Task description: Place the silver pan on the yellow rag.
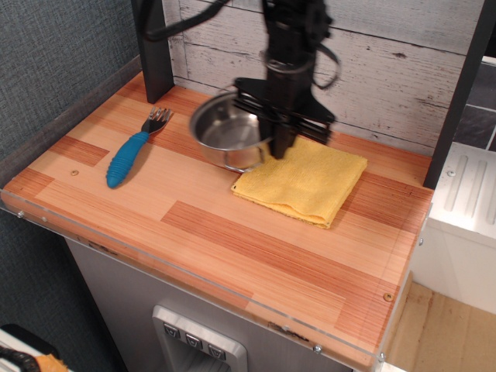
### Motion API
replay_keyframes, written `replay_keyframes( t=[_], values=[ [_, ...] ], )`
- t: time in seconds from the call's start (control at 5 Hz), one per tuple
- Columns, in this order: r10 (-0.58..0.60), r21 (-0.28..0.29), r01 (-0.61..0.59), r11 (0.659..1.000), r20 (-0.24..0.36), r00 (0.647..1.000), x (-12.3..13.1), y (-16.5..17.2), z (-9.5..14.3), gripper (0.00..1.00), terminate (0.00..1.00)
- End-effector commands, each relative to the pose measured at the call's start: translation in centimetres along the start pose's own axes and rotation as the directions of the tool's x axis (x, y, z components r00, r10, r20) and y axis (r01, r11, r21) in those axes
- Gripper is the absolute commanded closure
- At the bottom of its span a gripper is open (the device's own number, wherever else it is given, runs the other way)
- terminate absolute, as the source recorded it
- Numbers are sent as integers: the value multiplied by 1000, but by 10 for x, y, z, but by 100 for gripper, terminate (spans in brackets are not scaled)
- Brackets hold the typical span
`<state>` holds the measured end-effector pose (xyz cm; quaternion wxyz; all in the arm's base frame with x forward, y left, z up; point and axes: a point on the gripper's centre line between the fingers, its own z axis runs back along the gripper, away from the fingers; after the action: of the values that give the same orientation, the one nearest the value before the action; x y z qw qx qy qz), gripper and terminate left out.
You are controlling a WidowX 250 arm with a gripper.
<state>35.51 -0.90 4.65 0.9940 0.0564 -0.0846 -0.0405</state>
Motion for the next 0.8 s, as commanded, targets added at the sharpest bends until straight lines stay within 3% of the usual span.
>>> replay_keyframes(
  t=[0.0, 0.6],
  values=[
    [-128, 6, 128, 992, 108, 986, 11, -36, 29, 100, 0],
    [-190, 30, 188, 982, 81, 979, 16, -62, 18, 100, 0]
  ],
)
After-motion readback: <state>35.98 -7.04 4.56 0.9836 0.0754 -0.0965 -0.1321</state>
